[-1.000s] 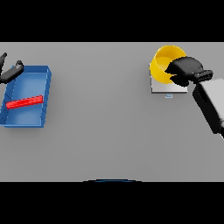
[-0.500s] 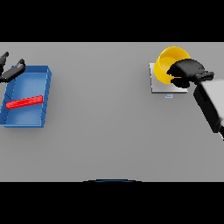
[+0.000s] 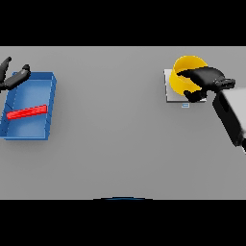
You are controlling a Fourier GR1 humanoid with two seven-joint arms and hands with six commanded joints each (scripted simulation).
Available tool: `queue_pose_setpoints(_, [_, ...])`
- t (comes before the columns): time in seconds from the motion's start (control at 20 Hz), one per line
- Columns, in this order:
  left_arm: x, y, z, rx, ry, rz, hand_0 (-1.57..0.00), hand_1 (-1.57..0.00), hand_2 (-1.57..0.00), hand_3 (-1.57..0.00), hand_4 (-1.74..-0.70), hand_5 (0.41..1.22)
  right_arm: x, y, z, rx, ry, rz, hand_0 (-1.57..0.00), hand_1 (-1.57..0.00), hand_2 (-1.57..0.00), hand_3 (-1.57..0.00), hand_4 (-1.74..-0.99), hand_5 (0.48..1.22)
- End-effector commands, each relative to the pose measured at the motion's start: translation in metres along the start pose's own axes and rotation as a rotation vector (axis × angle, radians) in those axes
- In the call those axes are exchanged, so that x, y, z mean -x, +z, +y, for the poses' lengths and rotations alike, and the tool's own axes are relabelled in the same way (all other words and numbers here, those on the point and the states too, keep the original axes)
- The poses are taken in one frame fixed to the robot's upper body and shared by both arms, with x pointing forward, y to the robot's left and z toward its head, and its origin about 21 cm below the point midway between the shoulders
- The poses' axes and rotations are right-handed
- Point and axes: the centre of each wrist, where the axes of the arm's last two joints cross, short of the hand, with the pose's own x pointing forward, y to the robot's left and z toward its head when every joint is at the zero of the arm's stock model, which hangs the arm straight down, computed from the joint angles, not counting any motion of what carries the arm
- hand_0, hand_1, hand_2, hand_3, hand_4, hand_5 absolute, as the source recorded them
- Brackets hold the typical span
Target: Pick up the red beaker and tilt it to pour out 1 green nut into yellow bowl. Pick up the yellow bowl and place it on the metallic measuring scale.
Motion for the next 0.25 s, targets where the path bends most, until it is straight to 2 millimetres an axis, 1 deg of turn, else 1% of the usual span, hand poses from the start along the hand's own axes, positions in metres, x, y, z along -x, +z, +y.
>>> queue_pose_setpoints(0.0, [0.0018, 0.0019, 0.0019, 0.0, 0.002, -0.008, 0.0, 0.0, 0.0, 0.0, -0.84, 0.753, -0.0008, -0.0001, 0.0019, -0.011, 0.006, 0.018, -0.16, -0.16, -0.12, -0.1, -1.422, 0.811])
queue_pose_setpoints(0.05, [0.0029, 0.0023, 0.0033, -0.005, -0.003, -0.001, 0.0, 0.0, 0.0, 0.0, -0.84, 0.755, -0.004, -0.0035, 0.0019, -0.018, 0.013, 0.032, -0.13, -0.12, -0.1, -0.08, -1.409, 0.804])
queue_pose_setpoints(0.2, [0.0037, 0.0026, 0.003, -0.01, -0.006, -0.004, 0.0, 0.0, 0.0, 0.0, -0.83, 0.76, 0.002, -0.0007, 0.0008, -0.03, 0.004, 0.037, -0.06, -0.06, -0.05, -0.04, -1.39, 0.779])
